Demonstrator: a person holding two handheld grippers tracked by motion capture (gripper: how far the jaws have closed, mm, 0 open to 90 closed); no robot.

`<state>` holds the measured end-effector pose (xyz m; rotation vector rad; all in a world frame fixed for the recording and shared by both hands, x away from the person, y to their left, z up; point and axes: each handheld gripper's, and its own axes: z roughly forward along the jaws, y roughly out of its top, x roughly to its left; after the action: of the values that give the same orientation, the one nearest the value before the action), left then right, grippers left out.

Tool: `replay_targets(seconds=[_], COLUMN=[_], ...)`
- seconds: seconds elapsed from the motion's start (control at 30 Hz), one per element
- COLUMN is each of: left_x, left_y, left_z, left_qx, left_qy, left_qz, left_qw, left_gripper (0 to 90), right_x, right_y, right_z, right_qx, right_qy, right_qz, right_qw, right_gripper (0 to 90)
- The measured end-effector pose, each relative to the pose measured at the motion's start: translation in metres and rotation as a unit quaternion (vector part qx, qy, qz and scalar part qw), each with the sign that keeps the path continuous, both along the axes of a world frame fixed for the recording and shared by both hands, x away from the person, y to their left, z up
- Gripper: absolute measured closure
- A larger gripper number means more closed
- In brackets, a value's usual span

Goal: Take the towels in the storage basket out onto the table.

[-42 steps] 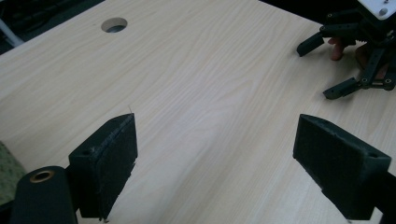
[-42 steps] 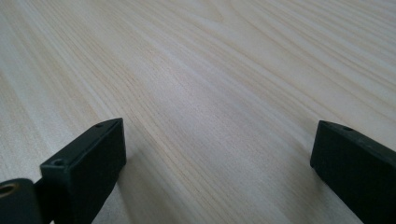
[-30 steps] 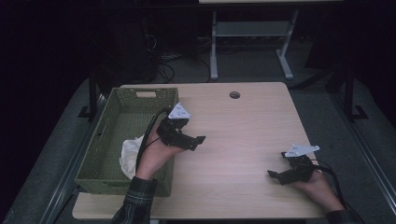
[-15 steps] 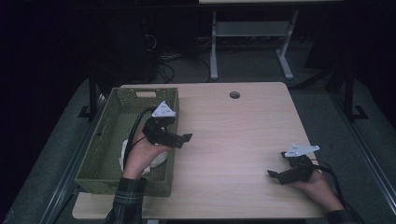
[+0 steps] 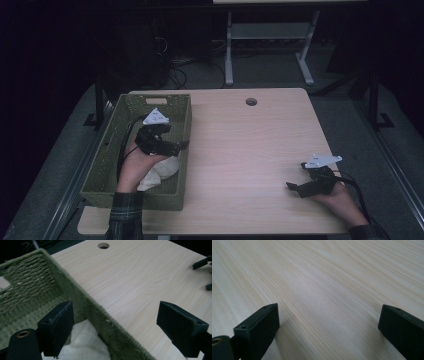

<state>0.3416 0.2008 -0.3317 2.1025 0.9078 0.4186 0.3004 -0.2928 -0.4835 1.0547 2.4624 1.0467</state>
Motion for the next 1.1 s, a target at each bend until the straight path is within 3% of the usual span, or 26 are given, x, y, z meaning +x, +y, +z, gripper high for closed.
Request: replay_targets(seconds=[0.43,0.53,0.7,0.8,0.93,0.97,1.0,1.07,1.1], left_x=[0.007,0.01,0.016,0.019,0.023,0.024,0.025,0.026,0.028], left_y=[0.029,0.034,0.043,0.047,0.053,0.054,0.055,0.054,0.053], left_z=[-0.017,-0.023,-0.038,-0.046,-0.061,-0.065,-0.069,-0.071,-0.075], left_qx=[0.022,0.018,0.033,0.053,0.056,0.062,0.085,0.089,0.089], left_qy=[0.01,0.012,0.022,0.028,0.043,0.058,0.068,0.072,0.086], left_qz=[0.045,0.052,0.07,0.08,0.093,0.097,0.103,0.105,0.102], left_qw=[0.9987,0.9984,0.9968,0.995,0.9932,0.9916,0.9887,0.9878,0.9871], left_gripper=[14.8,14.8,14.7,14.3,14.3,14.3,14.3,14.3,14.3], right_x=[0.0,0.0,0.0,0.0,0.0,0.0,0.0,0.0,0.0], right_y=[0.0,0.0,0.0,0.0,0.0,0.0,0.0,0.0,0.0], right_z=[0.0,0.0,0.0,0.0,0.0,0.0,0.0,0.0,0.0], right_qx=[0.0,0.0,0.0,0.0,0.0,0.0,0.0,0.0,0.0], right_qy=[0.0,0.0,0.0,0.0,0.0,0.0,0.0,0.0,0.0], right_qz=[0.0,0.0,0.0,0.0,0.0,0.0,0.0,0.0,0.0], right_qw=[1.0,1.0,1.0,1.0,1.0,1.0,1.0,1.0,1.0], right_gripper=[3.1,3.0,3.1,3.1,3.1,3.0,3.1,3.1,3.1])
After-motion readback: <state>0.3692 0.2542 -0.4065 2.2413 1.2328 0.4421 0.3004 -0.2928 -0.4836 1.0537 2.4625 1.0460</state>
